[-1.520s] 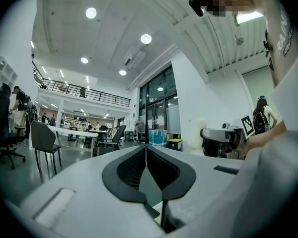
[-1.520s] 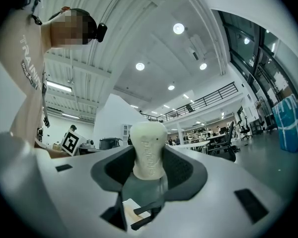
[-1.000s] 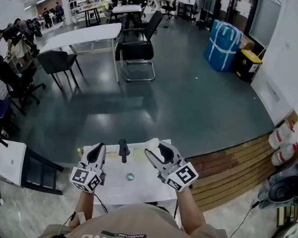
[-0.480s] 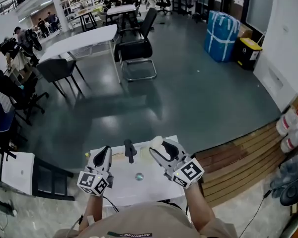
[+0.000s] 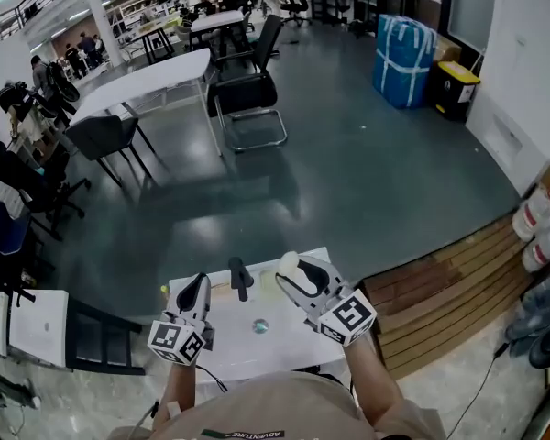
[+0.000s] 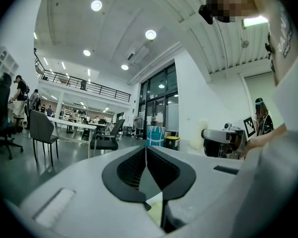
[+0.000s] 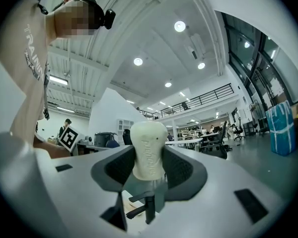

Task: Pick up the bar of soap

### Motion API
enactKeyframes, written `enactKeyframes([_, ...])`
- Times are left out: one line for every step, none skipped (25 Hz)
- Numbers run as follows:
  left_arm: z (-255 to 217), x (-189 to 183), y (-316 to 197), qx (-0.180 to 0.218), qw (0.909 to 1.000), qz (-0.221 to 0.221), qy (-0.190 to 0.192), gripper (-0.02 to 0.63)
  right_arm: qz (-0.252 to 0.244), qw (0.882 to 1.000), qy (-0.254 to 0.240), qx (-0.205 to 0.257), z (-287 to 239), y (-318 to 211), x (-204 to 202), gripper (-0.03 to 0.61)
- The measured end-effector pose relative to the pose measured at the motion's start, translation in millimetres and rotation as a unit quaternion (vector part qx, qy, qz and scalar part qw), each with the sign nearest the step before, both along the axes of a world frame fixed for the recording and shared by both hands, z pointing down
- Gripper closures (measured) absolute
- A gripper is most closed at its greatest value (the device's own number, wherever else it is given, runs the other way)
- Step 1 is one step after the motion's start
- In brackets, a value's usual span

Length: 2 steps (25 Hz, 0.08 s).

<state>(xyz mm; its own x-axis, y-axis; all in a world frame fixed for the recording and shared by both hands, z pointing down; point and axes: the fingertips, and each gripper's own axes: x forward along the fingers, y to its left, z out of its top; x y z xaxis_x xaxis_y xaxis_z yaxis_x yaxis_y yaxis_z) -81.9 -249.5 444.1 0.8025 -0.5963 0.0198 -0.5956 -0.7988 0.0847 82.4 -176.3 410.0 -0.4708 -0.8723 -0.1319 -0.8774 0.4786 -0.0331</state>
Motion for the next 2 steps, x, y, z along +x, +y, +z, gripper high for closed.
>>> enactKeyframes([1.0,1.0,1.0,-0.001,1.0,0.0,0.0,0.621,0.0,1.0,0.002,0.0,0.8,-0.1,0.5,0.399])
enactKeyframes([1.8,1.9,2.0,-0.001,1.0,0.0,0.001,0.621,0.0,1.0,0.004,-0.001,1.6,0.0,1.0,0.399])
